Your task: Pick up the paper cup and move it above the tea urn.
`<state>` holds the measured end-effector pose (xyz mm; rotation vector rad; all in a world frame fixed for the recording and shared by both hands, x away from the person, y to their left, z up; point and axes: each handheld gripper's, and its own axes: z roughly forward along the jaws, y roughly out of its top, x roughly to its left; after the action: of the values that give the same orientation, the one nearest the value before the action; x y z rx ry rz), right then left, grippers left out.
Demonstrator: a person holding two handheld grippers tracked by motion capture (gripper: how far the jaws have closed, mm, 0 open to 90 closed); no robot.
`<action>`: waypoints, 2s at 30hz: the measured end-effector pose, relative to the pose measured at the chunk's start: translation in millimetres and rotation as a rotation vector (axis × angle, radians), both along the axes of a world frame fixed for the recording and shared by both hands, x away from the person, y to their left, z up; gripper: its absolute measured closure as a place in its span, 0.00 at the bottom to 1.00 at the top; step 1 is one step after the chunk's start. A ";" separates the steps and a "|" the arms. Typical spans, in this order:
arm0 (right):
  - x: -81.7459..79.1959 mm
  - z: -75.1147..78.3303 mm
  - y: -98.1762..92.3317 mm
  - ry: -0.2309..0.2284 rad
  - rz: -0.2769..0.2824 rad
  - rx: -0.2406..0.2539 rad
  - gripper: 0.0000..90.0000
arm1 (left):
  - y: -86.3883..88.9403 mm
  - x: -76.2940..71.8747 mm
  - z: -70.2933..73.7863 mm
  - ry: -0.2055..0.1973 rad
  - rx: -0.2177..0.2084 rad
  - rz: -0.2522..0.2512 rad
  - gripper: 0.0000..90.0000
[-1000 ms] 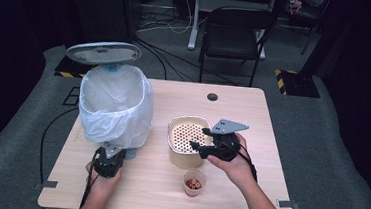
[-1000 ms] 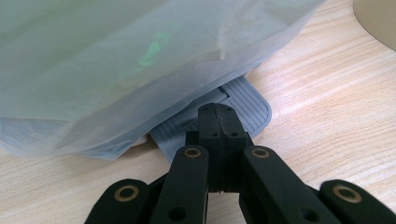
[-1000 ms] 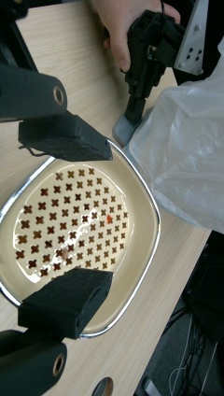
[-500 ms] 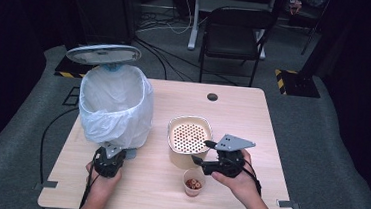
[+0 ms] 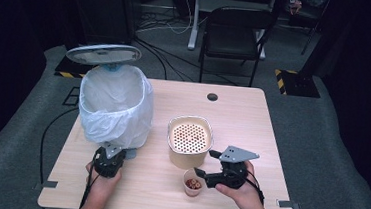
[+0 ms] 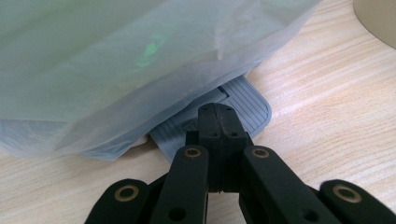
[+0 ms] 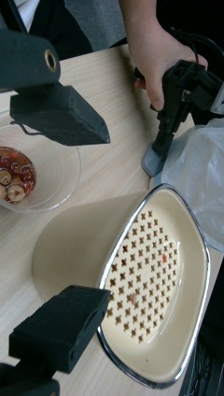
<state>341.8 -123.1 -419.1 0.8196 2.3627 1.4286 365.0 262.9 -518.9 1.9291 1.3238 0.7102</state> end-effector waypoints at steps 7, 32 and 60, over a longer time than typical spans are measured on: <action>-5.1 -12.4 4.5 0.011 0.020 -0.010 0.16 | 0.5 0.1 0.1 -0.001 0.005 -0.003 1.00; -13.1 -61.1 29.4 0.050 0.099 -0.110 0.16 | 1.8 0.2 0.5 0.004 0.006 -0.009 1.00; -12.3 -64.5 31.9 0.011 0.120 -0.109 0.38 | 0.9 -0.2 -0.3 0.000 -0.008 0.002 1.00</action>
<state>329.4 -91.1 -483.6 0.6691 2.5116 1.3274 364.7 263.9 -519.2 1.9221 1.3266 0.7048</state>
